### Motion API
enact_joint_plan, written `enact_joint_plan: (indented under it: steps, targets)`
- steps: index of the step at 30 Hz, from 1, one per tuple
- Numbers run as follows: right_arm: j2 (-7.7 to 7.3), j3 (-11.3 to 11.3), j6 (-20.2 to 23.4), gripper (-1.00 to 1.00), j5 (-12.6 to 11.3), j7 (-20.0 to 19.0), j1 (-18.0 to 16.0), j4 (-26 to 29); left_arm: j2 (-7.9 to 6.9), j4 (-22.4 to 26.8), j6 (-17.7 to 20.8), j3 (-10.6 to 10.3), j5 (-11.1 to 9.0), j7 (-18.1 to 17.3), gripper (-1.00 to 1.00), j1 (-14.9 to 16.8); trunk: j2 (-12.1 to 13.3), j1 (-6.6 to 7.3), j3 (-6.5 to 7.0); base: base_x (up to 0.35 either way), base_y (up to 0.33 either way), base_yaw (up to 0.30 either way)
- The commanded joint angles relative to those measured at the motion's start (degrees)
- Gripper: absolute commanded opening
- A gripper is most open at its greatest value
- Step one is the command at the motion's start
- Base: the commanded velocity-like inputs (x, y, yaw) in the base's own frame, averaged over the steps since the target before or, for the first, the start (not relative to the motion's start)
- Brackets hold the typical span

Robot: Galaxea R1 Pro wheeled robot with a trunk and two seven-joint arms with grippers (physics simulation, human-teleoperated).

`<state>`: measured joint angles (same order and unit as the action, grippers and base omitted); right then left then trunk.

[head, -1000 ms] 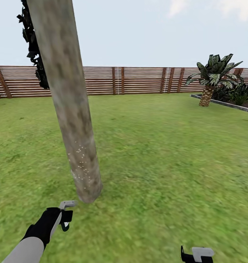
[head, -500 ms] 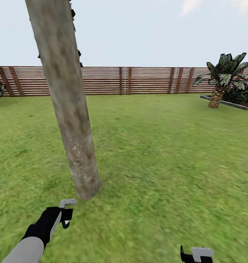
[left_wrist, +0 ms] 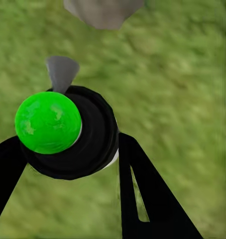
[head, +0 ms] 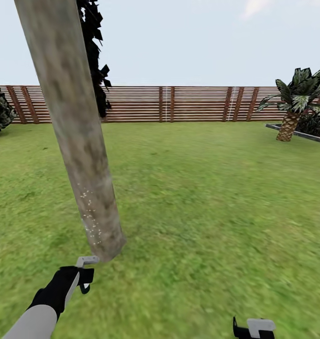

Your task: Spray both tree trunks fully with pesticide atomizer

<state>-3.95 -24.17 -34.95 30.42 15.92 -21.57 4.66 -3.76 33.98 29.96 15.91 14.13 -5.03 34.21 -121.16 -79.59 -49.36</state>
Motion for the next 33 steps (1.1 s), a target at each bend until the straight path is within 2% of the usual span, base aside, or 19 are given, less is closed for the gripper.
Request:
enact_joint_plan:
  steps: [1, 16, 23, 33]
  targets:
    - [0.00, -0.3, -0.1, 1.00, 0.6, 0.4, -0.1, -0.1, 0.01, 0.1, 0.3, 0.3, 0.7, -0.2, -1.00, 0.0, 0.0, 0.00, -0.05, 0.107, -0.262, 0.048]
    - [0.13, -0.3, -0.1, 1.00, 0.5, 0.4, -0.1, -0.1, 0.05, 0.1, 0.3, 0.3, 0.7, -0.1, -1.00, 0.0, 0.0, 0.00, -0.05, 0.025, -0.260, 0.248]
    - [0.09, -0.3, -0.1, 1.00, 0.6, 0.4, -0.1, -0.1, 0.04, 3.0, 0.4, 3.1, 0.7, -0.2, -1.00, 0.0, 0.0, 0.00, -0.05, 0.005, -0.021, 0.028]
    - [-0.12, -0.3, -0.1, 1.00, 0.6, 0.3, -0.1, -0.1, 0.65, 3.4, 0.4, 3.5, 0.6, -0.2, -1.00, 0.1, 0.0, 0.00, -0.05, 0.000, -0.025, 0.000]
